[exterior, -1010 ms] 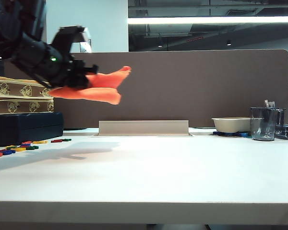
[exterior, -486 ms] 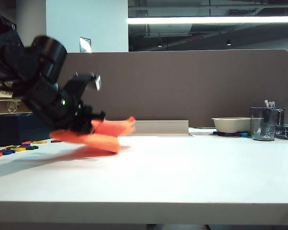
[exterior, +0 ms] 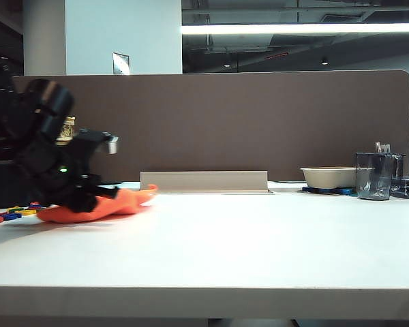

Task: Use an orange cloth to wipe the letter magnets on the table away for a distance.

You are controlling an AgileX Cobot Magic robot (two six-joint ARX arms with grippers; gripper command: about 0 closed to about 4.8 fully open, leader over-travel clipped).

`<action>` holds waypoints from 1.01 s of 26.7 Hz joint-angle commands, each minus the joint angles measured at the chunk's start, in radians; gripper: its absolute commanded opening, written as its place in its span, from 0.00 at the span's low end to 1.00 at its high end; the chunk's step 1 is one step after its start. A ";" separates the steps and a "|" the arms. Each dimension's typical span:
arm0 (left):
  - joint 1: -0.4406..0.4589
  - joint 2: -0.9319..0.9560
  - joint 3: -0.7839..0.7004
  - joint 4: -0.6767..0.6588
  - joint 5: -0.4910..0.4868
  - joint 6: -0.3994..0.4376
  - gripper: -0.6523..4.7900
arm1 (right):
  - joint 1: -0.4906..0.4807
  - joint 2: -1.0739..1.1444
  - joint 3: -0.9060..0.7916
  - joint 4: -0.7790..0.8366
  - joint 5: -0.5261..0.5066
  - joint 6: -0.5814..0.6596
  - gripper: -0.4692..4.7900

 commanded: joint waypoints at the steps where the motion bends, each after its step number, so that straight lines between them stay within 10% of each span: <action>1: 0.077 0.003 0.002 -0.009 -0.014 0.002 0.11 | 0.000 -0.009 0.000 0.016 0.001 0.002 0.09; 12: 0.206 -0.004 0.002 0.016 0.153 -0.053 0.11 | 0.000 -0.009 0.000 0.016 0.001 0.002 0.09; 27: -0.075 -0.193 0.002 0.047 0.259 -0.112 0.11 | 0.000 -0.009 0.000 0.016 0.001 0.002 0.09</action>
